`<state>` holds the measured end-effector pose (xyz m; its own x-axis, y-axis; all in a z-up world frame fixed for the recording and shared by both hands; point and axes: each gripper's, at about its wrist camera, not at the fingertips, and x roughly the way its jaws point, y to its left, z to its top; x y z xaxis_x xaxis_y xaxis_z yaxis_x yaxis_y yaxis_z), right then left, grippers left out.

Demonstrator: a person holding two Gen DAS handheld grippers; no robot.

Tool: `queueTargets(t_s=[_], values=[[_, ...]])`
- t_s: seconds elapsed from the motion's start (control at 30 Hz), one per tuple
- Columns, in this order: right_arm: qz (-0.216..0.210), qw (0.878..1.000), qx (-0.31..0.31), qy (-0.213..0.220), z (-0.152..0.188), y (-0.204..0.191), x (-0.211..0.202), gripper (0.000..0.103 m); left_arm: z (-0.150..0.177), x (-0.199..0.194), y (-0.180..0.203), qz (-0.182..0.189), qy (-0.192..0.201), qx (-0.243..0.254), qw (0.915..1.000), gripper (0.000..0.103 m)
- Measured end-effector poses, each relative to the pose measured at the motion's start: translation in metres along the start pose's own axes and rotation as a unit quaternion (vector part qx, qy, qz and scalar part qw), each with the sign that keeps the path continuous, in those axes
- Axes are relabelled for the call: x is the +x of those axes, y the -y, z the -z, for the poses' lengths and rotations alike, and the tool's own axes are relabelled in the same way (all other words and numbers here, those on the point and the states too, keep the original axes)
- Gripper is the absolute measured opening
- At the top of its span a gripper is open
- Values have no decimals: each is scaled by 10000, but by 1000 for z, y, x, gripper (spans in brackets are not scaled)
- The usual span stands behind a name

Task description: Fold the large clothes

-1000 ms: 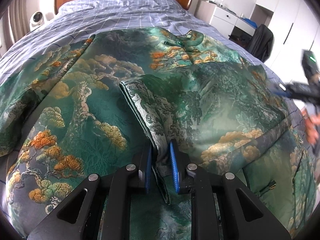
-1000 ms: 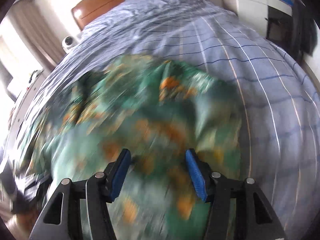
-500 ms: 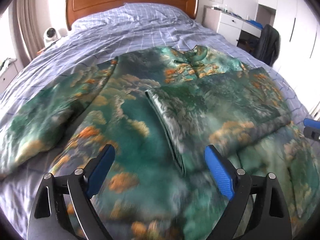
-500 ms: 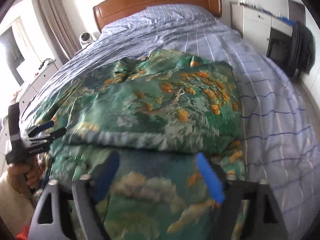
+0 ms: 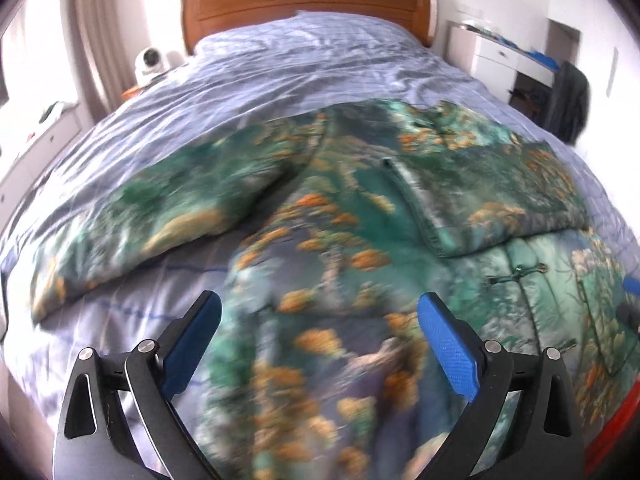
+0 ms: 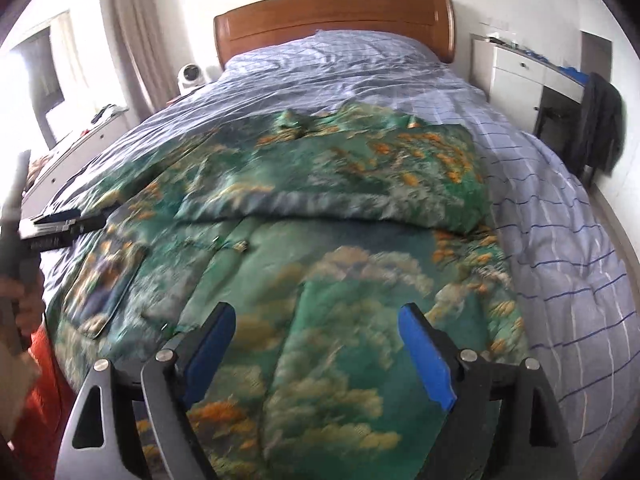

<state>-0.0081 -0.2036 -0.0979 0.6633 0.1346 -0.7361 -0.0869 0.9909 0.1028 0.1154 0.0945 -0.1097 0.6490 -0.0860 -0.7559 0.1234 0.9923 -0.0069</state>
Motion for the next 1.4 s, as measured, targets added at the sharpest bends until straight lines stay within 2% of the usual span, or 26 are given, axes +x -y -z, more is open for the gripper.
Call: queueTargets(t_s=[0.17, 0.23, 0.33, 0.4, 0.53, 0.57, 0.63, 0.73, 0.8, 0.83, 0.87, 0.93, 0.97, 1.0, 1.03, 1.07, 1.13, 1.17, 1.23, 1.33, 1.4], values=[[-96, 9999, -37, 26, 7, -10, -7, 90, 2, 4, -59, -216, -80, -773, 9967, 99], [-81, 9999, -63, 67, 9, -14, -10, 94, 3, 8, -92, -245, -89, -1240, 9919, 99], [2, 9997, -162, 166, 10, -22, -15, 94, 9, 16, -133, -353, -113, -1831, 9824, 99], [3, 9996, -223, 182, 10, -26, -17, 94, 14, 23, -164, -381, -147, -2339, 9714, 99], [-10, 9996, -241, 118, 11, -28, -15, 94, 26, 42, -226, -286, -140, -3458, 9378, 99], [-9, 9996, -246, 102, 11, -28, -15, 94, 27, 45, -236, -283, -116, -3623, 9316, 99], [-13, 9996, -266, 85, 10, -30, -15, 94, 32, 54, -263, -340, -49, -4079, 9124, 99], [-26, 9995, -314, 91, 10, -36, -16, 94, 36, 62, -289, -353, 82, -4540, 8903, 99], [-53, 9993, -356, 67, 11, -40, -16, 94, 36, 62, -299, -403, 205, -4669, 8831, 97], [-72, 9993, -379, 34, 13, -43, -15, 94, 36, 61, -303, -455, 252, -4689, 8817, 89], [-92, 9992, -397, 4, 14, -45, -14, 94, 35, 61, -305, -512, 287, -4690, 8812, 82], [-122, 9990, -433, -54, 16, -48, -13, 94, 35, 62, -308, -568, 252, -4648, 8832, 46], [-139, 9988, -454, -90, 17, -50, -11, 94, 37, 61, -309, -596, 236, -4618, 8847, 36], [-151, 9987, -465, -112, 18, -52, -11, 94, 37, 59, -308, -665, 224, -4545, 8880, 22], [-170, 9987, -471, -129, 19, -53, -10, 94, 37, 56, -305, -698, 246, -4420, 8939, 15], [-193, 9986, -473, -138, 19, -54, -10, 94, 34, 54, -303, -741, 257, -4311, 8989, 13], [-246, 9985, -466, -149, 20, -57, -10, 94, 22, 45, -290, -985, 314, -3899, 9150, 10], [-278, 9984, -462, -147, 20, -58, -10, 94, 11, 36, -279, -1160, 403, -3572, 9259, 10], [-312, 9983, -464, -138, 20, -59, -10, 94, -8, 18, -256, -1377, 625, -3015, 9414, 9], [-351, 9983, -435, -137, 21, -60, -10, 94, -39, -5, -217, -1533, 985, -2158, 9593, 9], [-387, 9984, -390, -134, 21, -59, -9, 94, -56, -18, -186, -1558, 1203, -1566, 9678, 9]])
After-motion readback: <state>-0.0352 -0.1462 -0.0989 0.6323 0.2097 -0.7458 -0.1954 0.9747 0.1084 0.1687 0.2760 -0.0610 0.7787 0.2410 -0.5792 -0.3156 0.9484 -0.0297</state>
